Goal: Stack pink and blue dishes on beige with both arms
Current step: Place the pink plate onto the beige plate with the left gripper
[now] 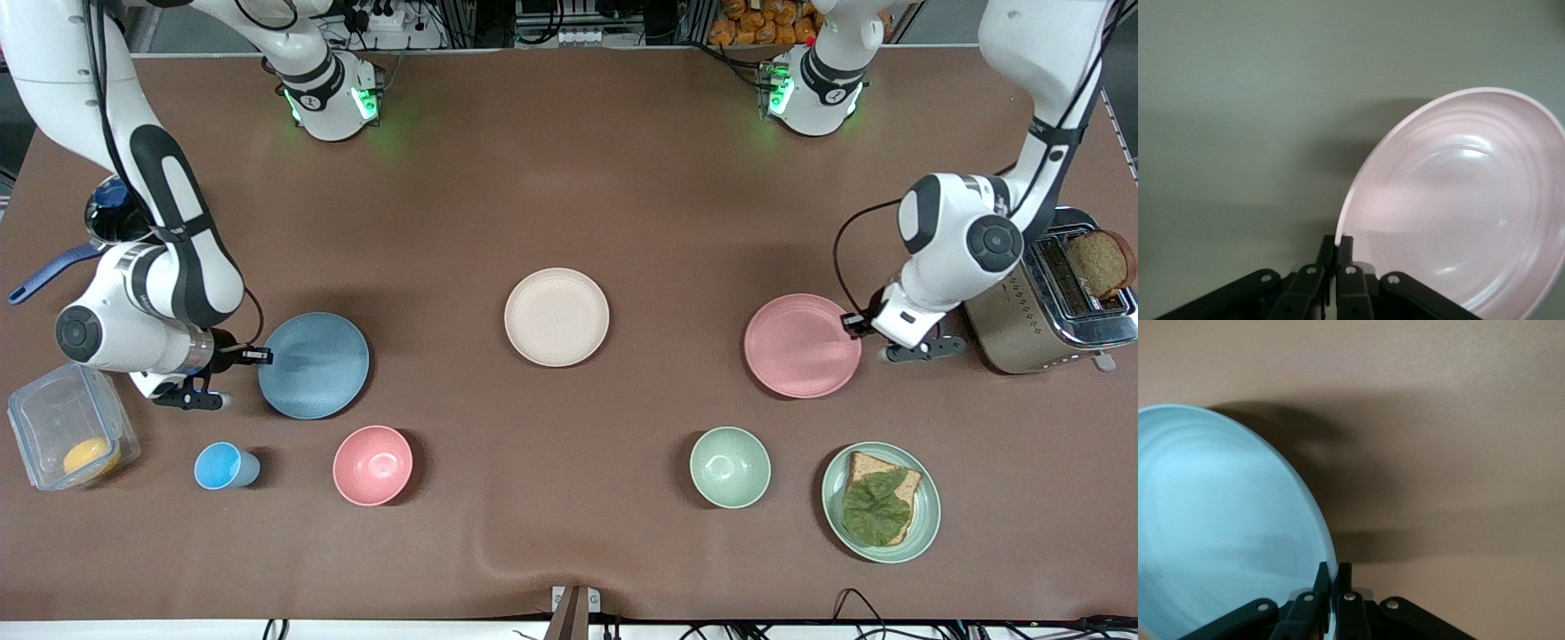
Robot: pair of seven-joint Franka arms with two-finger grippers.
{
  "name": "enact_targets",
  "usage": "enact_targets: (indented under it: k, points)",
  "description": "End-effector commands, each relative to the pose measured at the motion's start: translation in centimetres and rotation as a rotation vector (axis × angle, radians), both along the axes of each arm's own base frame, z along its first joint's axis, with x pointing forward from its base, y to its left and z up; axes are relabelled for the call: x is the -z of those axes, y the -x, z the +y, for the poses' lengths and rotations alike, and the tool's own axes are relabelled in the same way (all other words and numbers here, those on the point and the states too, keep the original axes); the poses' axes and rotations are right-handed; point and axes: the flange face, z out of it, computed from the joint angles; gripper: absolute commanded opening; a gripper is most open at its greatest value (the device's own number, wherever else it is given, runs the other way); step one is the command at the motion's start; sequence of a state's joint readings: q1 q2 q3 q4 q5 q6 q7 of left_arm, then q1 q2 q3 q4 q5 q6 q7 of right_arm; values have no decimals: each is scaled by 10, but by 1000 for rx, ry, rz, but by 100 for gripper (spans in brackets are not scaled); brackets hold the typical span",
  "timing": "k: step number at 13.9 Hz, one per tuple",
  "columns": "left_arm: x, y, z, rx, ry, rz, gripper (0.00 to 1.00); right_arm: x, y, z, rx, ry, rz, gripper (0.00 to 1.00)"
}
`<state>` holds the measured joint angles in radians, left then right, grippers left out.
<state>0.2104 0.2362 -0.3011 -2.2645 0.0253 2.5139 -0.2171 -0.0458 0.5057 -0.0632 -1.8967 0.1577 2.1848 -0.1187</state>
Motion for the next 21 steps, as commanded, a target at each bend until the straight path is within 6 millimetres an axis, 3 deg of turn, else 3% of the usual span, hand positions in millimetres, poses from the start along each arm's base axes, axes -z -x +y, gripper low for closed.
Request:
enact_targets:
  k: [1,6,8,9,14,16,21]
  points:
    - [-49,28,-57,20,61,-1,0,-28,4,8,-8,-30,27,0]
    - [-69,49,-210,-60,176,29,0,-72,-4,10,-24,-58,81,0]
    - [-65,58,-266,-100,197,62,0,-83,-4,8,-16,-81,108,0]
    - [-58,60,-284,-118,188,70,0,-88,-3,7,-10,-98,126,0]
    - [-23,46,-349,-207,138,46,0,-96,0,12,29,-191,180,0]
    - [-11,41,-359,-225,129,40,0,-96,4,17,71,-271,212,0]
    - [4,55,-389,-237,129,61,0,-92,9,40,62,-318,266,0]
